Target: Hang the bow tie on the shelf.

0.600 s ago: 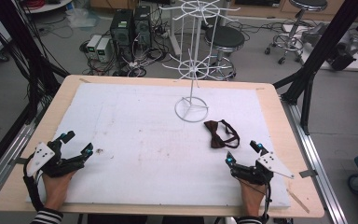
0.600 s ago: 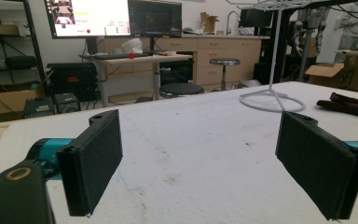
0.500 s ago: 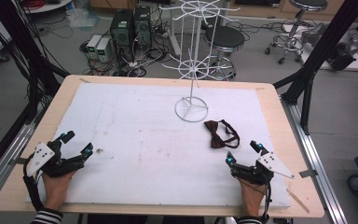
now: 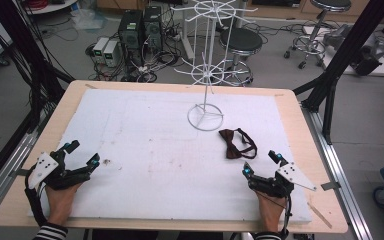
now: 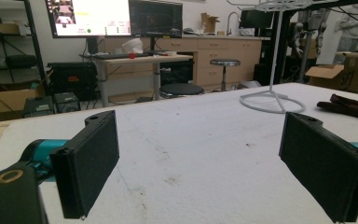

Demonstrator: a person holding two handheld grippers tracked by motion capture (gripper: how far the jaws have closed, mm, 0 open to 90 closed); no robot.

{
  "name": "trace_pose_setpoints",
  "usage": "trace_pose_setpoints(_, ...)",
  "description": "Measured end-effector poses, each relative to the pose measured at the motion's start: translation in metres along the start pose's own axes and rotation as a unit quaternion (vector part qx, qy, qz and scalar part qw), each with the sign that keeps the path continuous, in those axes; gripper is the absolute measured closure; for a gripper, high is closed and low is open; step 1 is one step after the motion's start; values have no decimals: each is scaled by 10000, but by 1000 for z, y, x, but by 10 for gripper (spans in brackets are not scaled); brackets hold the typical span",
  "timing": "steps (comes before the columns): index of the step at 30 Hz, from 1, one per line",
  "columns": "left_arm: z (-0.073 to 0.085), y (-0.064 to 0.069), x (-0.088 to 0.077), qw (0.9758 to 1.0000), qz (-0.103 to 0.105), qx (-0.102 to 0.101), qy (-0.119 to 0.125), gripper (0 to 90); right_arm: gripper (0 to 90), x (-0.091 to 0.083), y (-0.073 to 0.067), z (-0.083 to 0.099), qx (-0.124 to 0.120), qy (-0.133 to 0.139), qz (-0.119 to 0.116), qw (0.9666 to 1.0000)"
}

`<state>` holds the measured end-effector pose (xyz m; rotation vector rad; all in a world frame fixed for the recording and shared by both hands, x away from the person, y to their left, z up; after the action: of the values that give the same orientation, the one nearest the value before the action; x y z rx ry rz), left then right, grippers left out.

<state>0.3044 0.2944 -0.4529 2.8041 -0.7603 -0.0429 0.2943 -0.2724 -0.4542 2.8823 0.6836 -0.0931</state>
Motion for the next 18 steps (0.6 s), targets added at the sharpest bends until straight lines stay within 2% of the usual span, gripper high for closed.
trace_pose_setpoints(6, 0, 0, 0, 10000, -5, 21, -14, 123, 7, 0, 2, 0, 50, -74, -11, 10000)
trace_pose_setpoints(10, 0, 0, 0, 10000, -8, 10, -8, 124, 7, 0, 4, -2, 28, -169, -18, 9999)
trace_pose_setpoints(14, 0, 0, 0, 10000, -11, -6, 4, 124, 8, 0, 5, -7, 113, -314, -73, 9994)
trace_pose_setpoints(18, 0, 0, 0, 10000, -7, -3, 3, 124, 8, 1, 7, -17, 11, -418, -138, 9990)
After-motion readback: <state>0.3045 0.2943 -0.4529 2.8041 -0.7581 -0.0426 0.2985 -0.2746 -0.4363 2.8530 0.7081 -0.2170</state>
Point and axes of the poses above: each handheld gripper's, and its own axes: x roughly forward along the jaws, z roughly out of its underside, y roughly to its right, the point moved 4 cm from there along x, roughly forward along the jaws, and after that the axes turned 13 degrees about -x, right-handed, at the moved point
